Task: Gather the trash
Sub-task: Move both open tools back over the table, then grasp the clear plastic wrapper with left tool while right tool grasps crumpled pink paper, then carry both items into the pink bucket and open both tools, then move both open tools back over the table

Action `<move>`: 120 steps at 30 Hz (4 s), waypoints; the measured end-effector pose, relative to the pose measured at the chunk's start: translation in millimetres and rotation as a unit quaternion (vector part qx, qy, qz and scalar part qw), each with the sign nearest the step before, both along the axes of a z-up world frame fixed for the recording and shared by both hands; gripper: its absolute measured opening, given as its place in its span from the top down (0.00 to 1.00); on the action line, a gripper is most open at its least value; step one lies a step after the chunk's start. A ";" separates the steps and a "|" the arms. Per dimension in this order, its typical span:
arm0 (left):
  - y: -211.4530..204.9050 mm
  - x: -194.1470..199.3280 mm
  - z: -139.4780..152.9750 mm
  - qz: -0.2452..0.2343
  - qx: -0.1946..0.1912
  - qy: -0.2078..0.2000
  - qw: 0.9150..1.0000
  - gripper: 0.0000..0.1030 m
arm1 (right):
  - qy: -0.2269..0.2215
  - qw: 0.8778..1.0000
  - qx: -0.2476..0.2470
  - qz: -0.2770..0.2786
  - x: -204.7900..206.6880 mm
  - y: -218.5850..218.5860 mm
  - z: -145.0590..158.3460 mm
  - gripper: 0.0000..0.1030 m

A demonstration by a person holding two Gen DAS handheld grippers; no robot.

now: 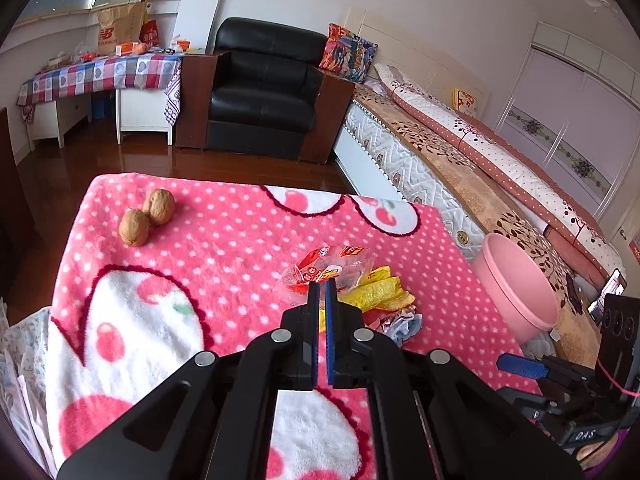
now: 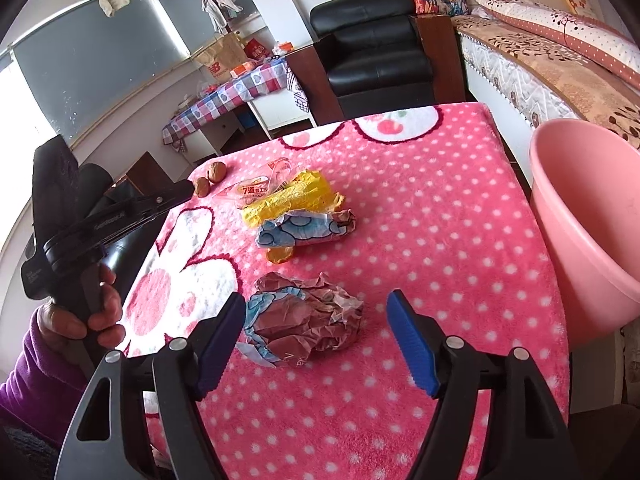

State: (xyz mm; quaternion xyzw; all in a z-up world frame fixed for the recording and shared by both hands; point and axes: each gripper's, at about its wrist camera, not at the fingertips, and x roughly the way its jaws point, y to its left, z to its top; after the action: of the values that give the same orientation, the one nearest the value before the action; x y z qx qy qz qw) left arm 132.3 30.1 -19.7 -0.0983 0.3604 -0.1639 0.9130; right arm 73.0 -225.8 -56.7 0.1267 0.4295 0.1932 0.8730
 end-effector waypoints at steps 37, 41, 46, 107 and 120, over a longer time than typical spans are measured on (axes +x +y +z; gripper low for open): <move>-12.4 -12.7 11.5 0.017 0.021 -0.043 0.999 0.85 | 0.050 0.998 0.007 0.021 17.5 13.1 -36.9 0.63; -18.8 -21.3 19.8 0.011 0.018 -0.050 0.999 0.85 | 0.039 0.999 0.017 0.023 10.2 7.2 -31.3 0.69; -32.6 -27.6 28.9 -0.002 0.013 -0.055 0.998 0.85 | 0.004 1.000 0.014 0.006 -0.3 -9.4 -12.6 0.69; -294.5 3.6 11.6 -0.198 0.001 -0.023 0.980 0.60 | -0.071 0.954 -0.088 -0.277 -8.9 -231.2 5.1 0.52; -250.0 -21.7 20.8 -0.157 0.035 -0.044 0.986 0.60 | -0.103 0.969 -0.057 -0.218 -20.6 -175.8 23.1 0.48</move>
State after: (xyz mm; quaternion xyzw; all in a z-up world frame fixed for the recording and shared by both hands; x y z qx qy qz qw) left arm 110.7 -219.9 1.0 -0.0012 0.3363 -0.2971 0.8937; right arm 52.4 -401.6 -33.6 0.1469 0.3097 -0.0146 0.9393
